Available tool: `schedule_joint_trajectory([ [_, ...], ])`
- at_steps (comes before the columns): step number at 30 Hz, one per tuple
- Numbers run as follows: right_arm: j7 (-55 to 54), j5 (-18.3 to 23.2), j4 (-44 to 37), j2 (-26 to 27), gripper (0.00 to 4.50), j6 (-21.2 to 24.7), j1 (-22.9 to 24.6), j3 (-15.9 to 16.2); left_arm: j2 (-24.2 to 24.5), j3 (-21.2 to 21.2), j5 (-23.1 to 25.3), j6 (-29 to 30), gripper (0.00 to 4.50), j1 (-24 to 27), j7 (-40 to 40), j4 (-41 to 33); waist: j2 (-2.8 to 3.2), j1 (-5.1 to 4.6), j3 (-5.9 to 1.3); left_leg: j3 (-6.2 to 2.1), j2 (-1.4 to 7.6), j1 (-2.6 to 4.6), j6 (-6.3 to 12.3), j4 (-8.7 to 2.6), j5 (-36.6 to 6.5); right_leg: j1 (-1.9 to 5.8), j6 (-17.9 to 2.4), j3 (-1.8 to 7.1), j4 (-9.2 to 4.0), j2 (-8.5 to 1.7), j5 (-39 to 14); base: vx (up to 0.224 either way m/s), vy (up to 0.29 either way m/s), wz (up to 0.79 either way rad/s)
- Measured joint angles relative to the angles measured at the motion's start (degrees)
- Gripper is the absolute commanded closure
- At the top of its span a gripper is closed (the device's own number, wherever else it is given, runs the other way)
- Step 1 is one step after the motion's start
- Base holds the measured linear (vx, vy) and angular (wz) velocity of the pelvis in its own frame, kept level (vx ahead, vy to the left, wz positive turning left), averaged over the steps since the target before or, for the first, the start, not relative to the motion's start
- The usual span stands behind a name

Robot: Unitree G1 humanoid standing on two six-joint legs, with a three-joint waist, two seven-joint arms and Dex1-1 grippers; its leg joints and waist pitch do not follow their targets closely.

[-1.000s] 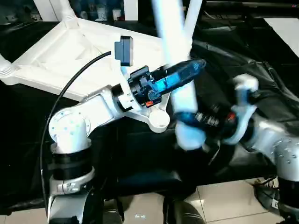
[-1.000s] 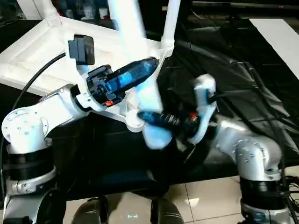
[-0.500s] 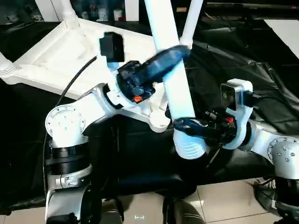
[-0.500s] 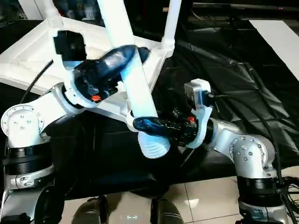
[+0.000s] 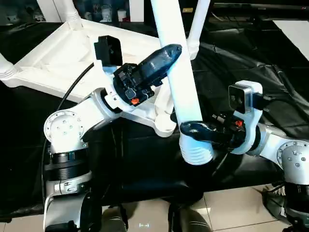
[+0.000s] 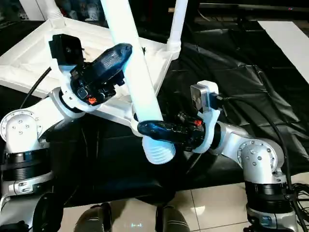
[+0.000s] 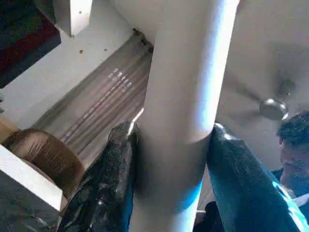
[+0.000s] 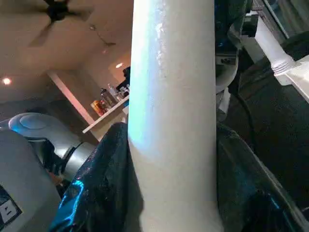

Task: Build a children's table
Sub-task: Pick table leg

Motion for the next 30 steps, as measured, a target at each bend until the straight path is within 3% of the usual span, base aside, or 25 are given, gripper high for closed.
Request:
schedule_joint_trajectory([
  [7, 0.4, -0.2, 0.0, -0.7, 2.59, 0.0, 0.3, 1.1, 2.2, -1.8, 2.9, -1.6, 2.63, 1.3, -3.2, -1.9, 0.0, -0.01, 0.0, -0.01, 0.01, 0.0, 0.0, 0.0, 0.0, 0.0, 0.0, 0.01, 0.0, -0.01, 0.0, 0.0, 0.0, 0.0],
  [11, -0.9, -2.2, 0.5, -0.3, 2.59, -1.3, 0.5, 1.1, 3.5, -3.5, 6.9, -5.2, 2.65, 1.5, -3.7, -2.3, 0.0, -0.02, 0.0, -0.03, 0.02, 0.01, -0.03, 0.0, 0.0, 0.0, 0.0, 0.02, 0.0, -0.01, 0.0, 0.0, 0.0, 0.0],
  [12, -1.5, -2.8, 0.6, 0.1, 2.03, -1.8, 0.5, 1.2, 3.8, -3.8, 7.7, -6.1, 2.66, 1.5, -3.6, -2.3, 0.0, -0.04, 0.0, -0.03, 0.02, 0.01, -0.04, 0.0, 0.0, 0.0, 0.0, 0.02, 0.0, -0.01, 0.0, 0.0, 0.0, 0.0],
  [18, -8.0, -11.0, 0.8, 1.1, 1.44, -9.8, -1.3, 2.0, 5.6, -6.1, 14.1, -9.7, 2.69, 1.5, -1.7, -3.1, 0.0, -0.31, 0.0, -0.03, 0.03, 0.02, -0.19, -0.03, -0.1, -0.01, 0.0, 0.02, 0.0, -0.01, 0.0, 0.0, 0.0, 0.0],
  [25, -14.6, -18.3, 1.3, 2.7, 1.44, -15.6, -3.9, 3.3, 6.4, -9.0, 21.8, -15.1, 2.69, 0.6, 1.6, -4.2, -0.01, -0.37, 0.01, -0.02, 0.03, 0.01, -0.21, -0.05, -0.1, -0.01, 0.0, 0.04, -0.02, -0.02, 0.0, 0.0, 0.0, 0.0],
  [30, -25.4, -32.4, 5.6, 4.9, 1.44, -23.1, -7.5, 10.2, 6.1, -14.0, 33.9, -21.0, 2.69, -0.2, 10.4, -4.1, -0.05, -0.75, 0.03, -0.02, 0.03, 0.02, -0.39, -0.06, -0.1, -0.03, 0.3, 0.04, 0.0, -0.02, -0.1, 0.0, 0.0, 0.0],
])
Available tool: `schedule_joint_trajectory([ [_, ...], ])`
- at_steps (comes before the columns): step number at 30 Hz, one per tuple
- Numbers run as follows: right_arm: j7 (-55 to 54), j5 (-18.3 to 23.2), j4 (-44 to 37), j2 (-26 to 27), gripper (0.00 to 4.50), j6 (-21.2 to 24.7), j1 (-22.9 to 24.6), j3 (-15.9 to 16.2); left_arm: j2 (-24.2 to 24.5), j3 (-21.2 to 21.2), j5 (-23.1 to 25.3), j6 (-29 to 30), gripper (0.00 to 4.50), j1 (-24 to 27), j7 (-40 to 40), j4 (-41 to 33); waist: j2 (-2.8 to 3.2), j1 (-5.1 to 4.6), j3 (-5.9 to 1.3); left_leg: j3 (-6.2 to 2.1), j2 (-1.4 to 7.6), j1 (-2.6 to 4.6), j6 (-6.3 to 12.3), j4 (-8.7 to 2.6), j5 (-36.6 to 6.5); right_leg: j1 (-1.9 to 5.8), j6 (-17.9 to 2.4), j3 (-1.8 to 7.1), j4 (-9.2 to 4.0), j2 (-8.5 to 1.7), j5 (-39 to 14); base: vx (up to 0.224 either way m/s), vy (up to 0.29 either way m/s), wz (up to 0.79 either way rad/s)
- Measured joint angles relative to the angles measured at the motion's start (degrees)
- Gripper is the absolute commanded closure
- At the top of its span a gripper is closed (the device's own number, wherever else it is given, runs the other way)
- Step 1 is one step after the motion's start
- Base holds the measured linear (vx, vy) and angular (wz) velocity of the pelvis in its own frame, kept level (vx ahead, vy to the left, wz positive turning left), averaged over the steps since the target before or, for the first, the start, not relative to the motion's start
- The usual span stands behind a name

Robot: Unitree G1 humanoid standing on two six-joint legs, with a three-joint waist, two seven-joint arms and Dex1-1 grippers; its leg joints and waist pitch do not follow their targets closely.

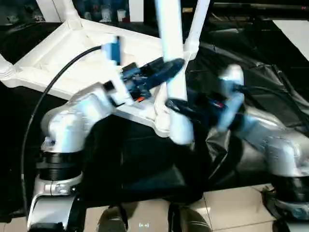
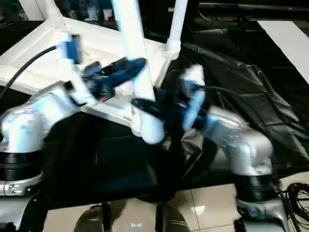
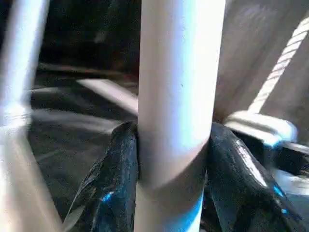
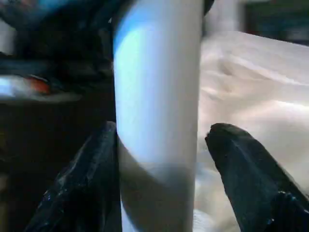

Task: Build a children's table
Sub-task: Pick table leg

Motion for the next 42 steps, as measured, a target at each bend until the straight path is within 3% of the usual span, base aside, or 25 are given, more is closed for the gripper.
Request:
schedule_joint_trajectory([
  [4, -6.2, -4.8, 4.8, 4.3, 1.44, -2.4, -0.2, 2.2, -2.0, -0.9, 2.4, -1.5, 2.69, -0.8, 3.7, -0.4, -0.09, -0.41, 0.05, 0.02, -0.02, -0.02, -0.01, -0.11, 0.0, -0.02, -0.2, 0.0, -0.03, 0.0, 0.1, 0.0, 0.0, 0.0],
  [5, -6.8, -4.9, 5.3, 4.9, 1.71, -2.4, -0.2, 2.3, -2.2, -1.1, 2.6, -1.8, 2.69, -0.8, 4.0, -0.5, -0.1, -0.47, 0.06, 0.02, -0.02, -0.03, 0.0, -0.14, 0.0, -0.04, -0.1, 0.0, -0.03, 0.0, 0.1, 0.0, 0.0, 0.0],
  [9, -8.0, -5.7, 5.6, 5.3, 1.84, -2.4, -0.2, 2.3, -2.3, -1.5, 3.5, -2.4, 2.69, -0.8, 4.6, -0.7, -0.1, -0.79, 0.06, 0.02, -0.02, -0.02, 0.01, -0.19, 0.0, -0.04, -0.1, -0.01, -0.04, 0.01, 0.1, 0.0, 0.0, 0.0],
  [11, -8.4, -5.8, 5.6, 5.8, 2.21, -2.4, -0.3, 2.3, -2.2, -1.7, 3.9, -2.8, 2.69, -0.8, 4.7, -0.7, -0.13, -0.9, 0.07, 0.02, -0.02, -0.01, 0.01, -0.2, 0.0, -0.04, -0.1, -0.01, -0.03, 0.02, 0.1, 0.0, 0.0, 0.0],
  [21, -5.6, -6.2, 5.8, 5.5, 2.53, -3.1, -0.5, 3.1, -2.3, -2.4, 5.0, -3.5, 2.69, -0.9, 4.9, -0.7, -0.15, -1.05, 0.07, 0.02, -0.01, 0.01, -0.01, -0.19, 0.0, -0.04, -0.1, 0.01, -0.02, 0.01, 0.1, 0.0, 0.0, 0.0],
  [22, -4.0, -5.5, 5.6, 4.5, 2.55, -2.7, -0.5, 3.1, -2.3, -2.6, 4.8, -3.4, 2.13, -0.9, 4.4, -0.7, -0.14, -1.03, 0.08, 0.02, -0.01, 0.01, -0.01, -0.2, 0.0, -0.04, -0.1, 0.01, -0.03, 0.01, 0.1, 0.0, 0.0, 0.0],
  [24, 0.6, -3.3, 4.3, 2.2, 2.57, -1.7, 0.1, 3.1, -2.0, -2.0, 2.2, -2.0, 1.99, -0.8, 2.5, -0.7, -0.15, -0.93, 0.08, 0.03, -0.02, 0.0, 0.0, -0.23, 0.0, -0.04, -0.1, 0.0, -0.04, 0.01, 0.1, 0.0, 0.0, 0.0],
  [29, 11.4, 2.0, -1.4, -2.9, 2.6, 0.7, 2.5, 3.3, -1.4, 1.8, -9.4, 5.5, 1.57, -0.4, -3.9, -2.8, -0.15, -0.85, 0.08, 0.04, -0.01, 0.01, 0.03, -0.23, 0.0, -0.05, -0.1, 0.01, -0.05, 0.01, 0.1, 0.0, 0.0, 0.0],
  [37, 20.1, 5.3, -4.1, -7.5, 2.61, 4.0, 4.7, 5.6, 0.1, 2.7, -15.1, 10.3, 1.54, 0.6, -10.5, 0.0, -0.14, -0.86, 0.08, 0.0, 0.0, 0.03, 0.01, -0.19, 0.0, -0.04, -0.1, 0.02, -0.04, 0.0, 0.0, 0.0, 0.0, 0.0],
  [42, 20.7, 5.5, -5.2, -8.0, 2.61, 4.3, 4.8, 5.9, 1.1, 3.2, -16.9, 11.2, 1.94, -0.1, -12.3, 0.1, -0.14, -0.86, 0.09, -0.01, 0.01, 0.03, 0.01, -0.27, 0.0, -0.05, -0.1, 0.01, -0.07, 0.0, 0.1, 0.0, 0.0, 0.0],
])
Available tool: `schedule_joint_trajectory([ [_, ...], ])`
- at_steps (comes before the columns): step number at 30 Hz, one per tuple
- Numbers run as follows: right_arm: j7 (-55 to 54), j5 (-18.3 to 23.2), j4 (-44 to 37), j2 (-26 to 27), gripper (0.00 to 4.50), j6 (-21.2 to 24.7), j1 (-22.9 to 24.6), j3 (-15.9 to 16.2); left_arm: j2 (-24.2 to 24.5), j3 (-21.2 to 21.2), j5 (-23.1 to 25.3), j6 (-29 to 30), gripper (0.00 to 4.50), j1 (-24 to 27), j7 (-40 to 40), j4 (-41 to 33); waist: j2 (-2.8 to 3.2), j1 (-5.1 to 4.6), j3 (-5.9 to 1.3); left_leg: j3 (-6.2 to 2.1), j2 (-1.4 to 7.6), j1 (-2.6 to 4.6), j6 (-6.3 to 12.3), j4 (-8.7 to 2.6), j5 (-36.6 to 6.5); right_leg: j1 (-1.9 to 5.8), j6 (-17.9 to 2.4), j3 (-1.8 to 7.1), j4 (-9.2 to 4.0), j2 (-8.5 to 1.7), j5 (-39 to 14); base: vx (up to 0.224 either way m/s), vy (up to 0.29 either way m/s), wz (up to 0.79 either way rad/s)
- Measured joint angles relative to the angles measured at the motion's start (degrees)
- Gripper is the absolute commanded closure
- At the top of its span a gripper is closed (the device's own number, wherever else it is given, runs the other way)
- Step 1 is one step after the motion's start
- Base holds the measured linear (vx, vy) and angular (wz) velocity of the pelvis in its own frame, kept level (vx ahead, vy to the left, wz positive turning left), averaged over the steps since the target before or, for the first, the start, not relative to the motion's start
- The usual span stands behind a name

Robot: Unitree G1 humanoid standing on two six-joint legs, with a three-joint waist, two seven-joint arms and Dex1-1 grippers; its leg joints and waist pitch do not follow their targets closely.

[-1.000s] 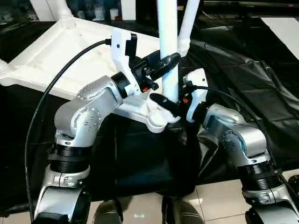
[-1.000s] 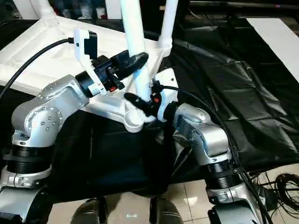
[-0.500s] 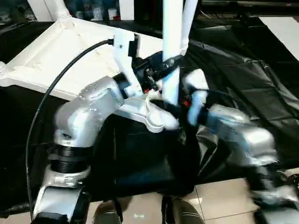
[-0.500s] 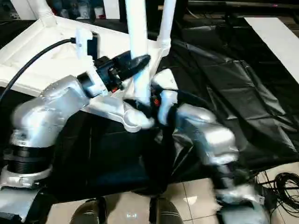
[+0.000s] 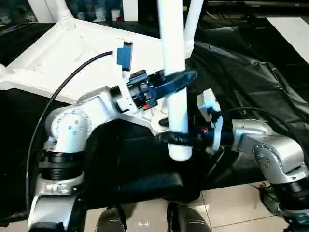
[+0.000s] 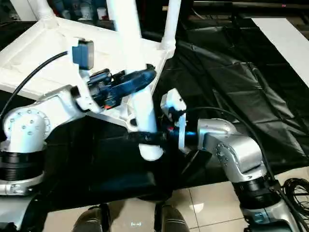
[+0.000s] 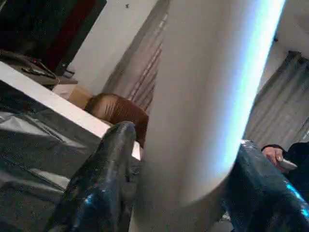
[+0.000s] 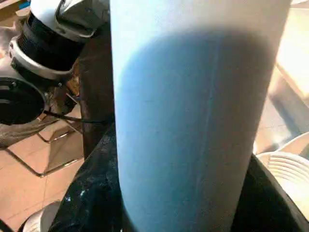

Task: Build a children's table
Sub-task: Pick table leg

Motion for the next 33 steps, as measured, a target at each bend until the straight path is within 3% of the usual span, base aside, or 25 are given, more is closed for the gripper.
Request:
schedule_joint_trajectory([
  [6, 0.2, 0.4, 0.0, 0.2, 2.61, 0.1, 0.0, 0.0, 0.2, 1.3, -0.8, 0.8, 2.49, -0.4, 0.2, 0.1, 0.0, -0.07, 0.0, 0.0, 0.0, 0.0, 0.0, -0.04, 0.0, 0.0, 0.0, -0.01, -0.04, 0.01, 0.0, 0.0, 0.0, 0.0],
  [17, -0.8, 0.1, 0.1, 1.3, 2.61, -0.7, 0.0, -0.2, -0.1, 2.1, -1.8, 0.9, 2.58, -0.4, 1.8, 0.1, 0.0, -0.07, 0.0, -0.01, 0.0, 0.0, -0.01, -0.08, 0.0, 0.0, 0.0, -0.01, -0.07, 0.0, 0.0, 0.0, 0.0, 0.0],
  [19, -1.4, 0.1, 0.1, 1.9, 1.91, -0.7, 0.0, -0.3, -0.2, 2.2, -1.7, 0.6, 2.58, -0.4, 2.1, 0.1, 0.0, -0.01, 0.0, -0.01, 0.01, 0.0, -0.01, -0.09, 0.0, 0.0, 0.0, -0.02, -0.08, 0.0, 0.0, 0.0, 0.0, 0.0],
  [21, -2.4, 0.1, 0.1, 2.8, 1.92, -0.8, -0.2, -0.5, 0.1, 2.3, -0.5, -0.2, 2.58, -0.4, 3.0, 0.1, 0.0, -0.07, 0.0, -0.01, 0.01, -0.01, -0.01, -0.09, 0.0, 0.0, 0.0, -0.01, -0.09, 0.0, 0.0, 0.0, 0.0, 0.0],
  [25, -7.4, -1.9, 0.5, 3.5, 1.51, -0.6, -1.3, -0.6, 2.4, -0.2, 4.6, -2.3, 2.68, -0.7, 3.8, -1.5, 0.0, -0.05, 0.0, -0.03, 0.03, 0.0, -0.01, -0.11, 0.0, 0.0, 0.0, 0.0, -0.11, 0.0, 0.0, 0.0, 0.0, 0.0],
  [33, -9.2, -2.5, 1.7, 2.7, 1.51, 2.6, -3.5, -1.2, 3.6, -3.2, 9.3, -4.5, 2.7, -1.8, 5.2, -4.2, 0.0, -0.01, 0.0, 0.06, 0.02, -0.01, -0.01, -0.13, 0.0, 0.0, 0.0, 0.0, -0.1, 0.0, 0.0, 0.0, 0.0, 0.0],
])
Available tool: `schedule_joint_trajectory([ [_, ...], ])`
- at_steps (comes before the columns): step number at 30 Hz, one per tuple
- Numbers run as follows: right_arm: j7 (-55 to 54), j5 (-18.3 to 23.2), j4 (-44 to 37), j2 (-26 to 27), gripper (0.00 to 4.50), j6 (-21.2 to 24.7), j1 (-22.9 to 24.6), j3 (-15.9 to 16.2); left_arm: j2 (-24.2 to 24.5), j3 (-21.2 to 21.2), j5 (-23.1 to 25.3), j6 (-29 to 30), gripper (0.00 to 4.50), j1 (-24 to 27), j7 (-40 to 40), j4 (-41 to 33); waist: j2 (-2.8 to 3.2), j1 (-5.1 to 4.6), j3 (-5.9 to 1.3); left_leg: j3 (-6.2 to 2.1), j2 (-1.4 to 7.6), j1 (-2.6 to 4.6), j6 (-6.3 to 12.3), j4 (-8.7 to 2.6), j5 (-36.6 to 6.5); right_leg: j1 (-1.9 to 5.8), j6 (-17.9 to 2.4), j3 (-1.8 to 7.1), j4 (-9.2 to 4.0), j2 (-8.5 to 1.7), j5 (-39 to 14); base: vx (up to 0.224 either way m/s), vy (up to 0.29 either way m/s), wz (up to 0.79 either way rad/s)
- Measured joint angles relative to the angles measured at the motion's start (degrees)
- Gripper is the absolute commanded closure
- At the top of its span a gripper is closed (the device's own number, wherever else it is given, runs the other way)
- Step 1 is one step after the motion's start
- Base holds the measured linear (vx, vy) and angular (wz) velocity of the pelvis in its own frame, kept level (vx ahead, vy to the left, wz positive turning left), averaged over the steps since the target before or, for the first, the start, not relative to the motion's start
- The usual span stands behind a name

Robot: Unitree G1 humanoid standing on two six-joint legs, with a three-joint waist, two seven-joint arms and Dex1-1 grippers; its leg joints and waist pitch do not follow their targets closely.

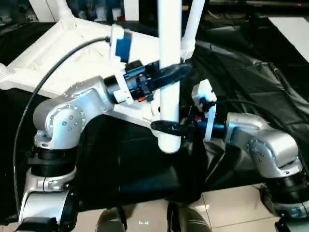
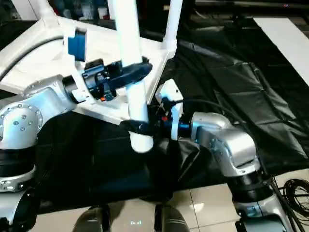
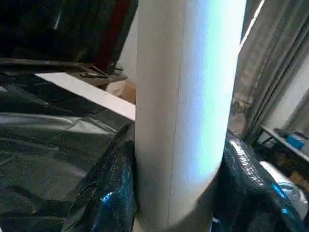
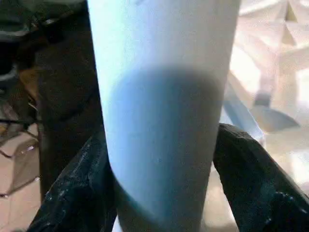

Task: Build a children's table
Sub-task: Pick table leg

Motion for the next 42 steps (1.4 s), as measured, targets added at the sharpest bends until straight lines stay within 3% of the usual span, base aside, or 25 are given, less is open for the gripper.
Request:
schedule_joint_trajectory([
  [4, 0.4, 1.7, 0.0, -1.6, 1.51, 4.8, -0.9, -0.6, 0.0, -0.3, 0.8, -1.0, 2.7, 0.0, -0.1, -0.5, 0.0, -0.04, 0.0, 0.01, -0.01, 0.01, 0.0, 0.04, 0.0, 0.0, 0.0, 0.01, 0.06, 0.0, 0.0, 0.0, 0.0, 0.0],
  [9, 0.6, 2.7, 0.2, -1.9, 1.51, 7.3, -0.9, -0.8, -0.1, -0.5, 0.8, -1.1, 2.7, 0.0, -0.2, -0.9, -0.01, 0.01, -0.01, 0.02, -0.01, 0.02, 0.0, 0.12, 0.0, 0.0, 0.0, 0.01, 0.14, 0.01, 0.0, 0.0, 0.0, 0.0],
  [21, 1.8, 4.2, 1.1, -1.8, 1.51, 8.8, -1.6, -1.2, 0.2, -1.2, 1.3, -2.2, 2.7, 0.0, -1.4, -2.1, -0.02, 0.13, -0.01, 0.02, -0.01, 0.01, 0.01, 0.19, 0.0, 0.0, -0.1, 0.02, 0.18, 0.01, 0.0, 0.0, 0.0, 0.0],
  [22, 1.8, 4.4, 1.2, -1.8, 1.85, 9.0, -1.6, -1.3, 0.2, -1.3, 1.4, -2.3, 2.7, 0.0, -1.4, -2.1, -0.02, 0.15, -0.01, 0.02, -0.01, 0.01, 0.01, 0.19, 0.0, 0.0, -0.1, 0.02, 0.18, 0.01, 0.0, 0.0, 0.0, 0.0],
  [25, 2.4, 4.8, 1.0, -1.7, 1.88, 9.6, -1.6, -1.3, 0.1, -1.5, 1.6, -2.6, 2.7, 0.0, -1.4, -2.0, -0.02, 0.14, -0.01, 0.02, -0.01, 0.02, 0.01, 0.21, 0.0, 0.0, -0.1, 0.02, 0.21, 0.01, 0.0, 0.0, 0.0, 0.0],
  [28, 2.6, 4.8, 1.0, -1.6, 2.2, 9.6, -1.6, -1.3, 0.1, -1.5, 1.6, -2.6, 2.71, 0.0, -1.4, -2.0, -0.02, 0.16, -0.02, 0.02, -0.01, 0.02, 0.01, 0.23, 0.0, 0.0, -0.1, 0.01, 0.22, 0.01, 0.0, 0.0, 0.0, 0.0],
  [37, 3.2, 4.8, 1.0, -1.5, 2.35, 9.6, -1.6, -1.2, 0.0, -1.5, 1.5, -2.6, 2.71, 0.0, -1.1, -1.8, -0.02, 0.24, -0.02, 0.02, -0.01, 0.02, 0.03, 0.28, 0.0, 0.01, -0.1, 0.02, 0.25, 0.01, 0.1, 0.0, 0.0, 0.0],
  [38, 3.2, 4.8, 1.0, -1.5, 2.36, 9.6, -1.6, -1.2, -0.2, -1.3, 1.3, -2.3, 2.15, 0.0, -1.0, -1.6, -0.02, 0.24, -0.02, 0.02, -0.01, 0.02, 0.03, 0.29, 0.0, 0.01, -0.1, 0.02, 0.25, 0.01, 0.1, 0.0, 0.0, 0.0],
  [42, 3.7, 5.2, 1.2, -1.4, 2.43, 9.5, -1.6, -2.0, -0.4, 0.2, 0.8, -1.1, 1.95, 0.1, -0.3, -0.2, -0.03, 0.25, -0.02, 0.02, -0.02, 0.02, 0.04, 0.33, 0.0, 0.01, -0.1, 0.02, 0.28, 0.01, 0.1, 0.0, 0.0, 0.0],
])
